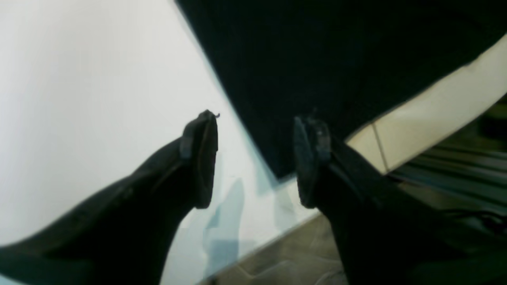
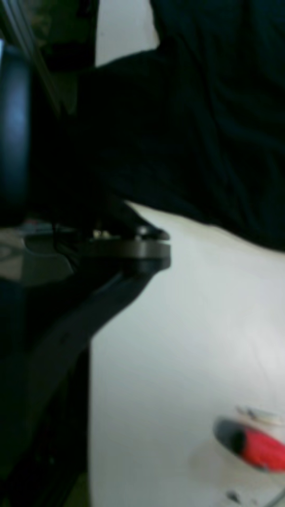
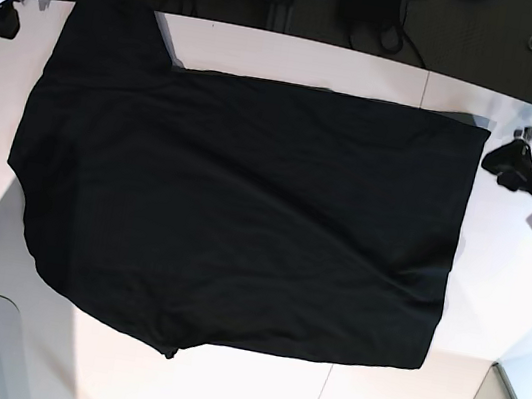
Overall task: Layout the t-shirt on the table in an organized manner, then fold the t-shirt properly
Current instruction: 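Move both grippers to the shirt's edge corners and grasp them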
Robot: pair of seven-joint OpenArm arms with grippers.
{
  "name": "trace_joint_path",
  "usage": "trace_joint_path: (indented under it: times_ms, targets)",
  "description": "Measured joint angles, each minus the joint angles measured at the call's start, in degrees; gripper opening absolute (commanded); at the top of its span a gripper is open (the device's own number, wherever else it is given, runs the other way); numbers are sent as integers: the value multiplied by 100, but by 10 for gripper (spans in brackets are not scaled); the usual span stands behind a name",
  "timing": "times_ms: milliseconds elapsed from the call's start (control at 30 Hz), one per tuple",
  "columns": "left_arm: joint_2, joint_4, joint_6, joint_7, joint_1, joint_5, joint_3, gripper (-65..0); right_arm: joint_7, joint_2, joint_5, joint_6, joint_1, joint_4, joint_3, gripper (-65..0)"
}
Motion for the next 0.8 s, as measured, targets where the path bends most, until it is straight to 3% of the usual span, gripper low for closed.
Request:
trace_joint_path:
  times_ms: [67, 133, 367, 533, 800]
  targets:
    - [247, -2, 7, 2, 251, -11, -284, -317, -28, -127, 26, 2, -59, -2, 0, -386]
    - [514, -4, 7, 7, 387, -17, -533, -317, -44, -175, 24, 9, -59, -7, -24, -326]
    - [1064, -4, 13, -90, 544, -24, -1287, -316, -46, -164, -57, 13, -35, -7, -584, -325]
    - [1388, -7, 9, -92, 560, 186, -1443, -265, -44, -369, -122, -4, -33, -39, -748, -325]
    - [1432, -155, 11, -907, 557, 1167, -1449, -265, -42, -354, -199, -7, -44, -44, -745, -325]
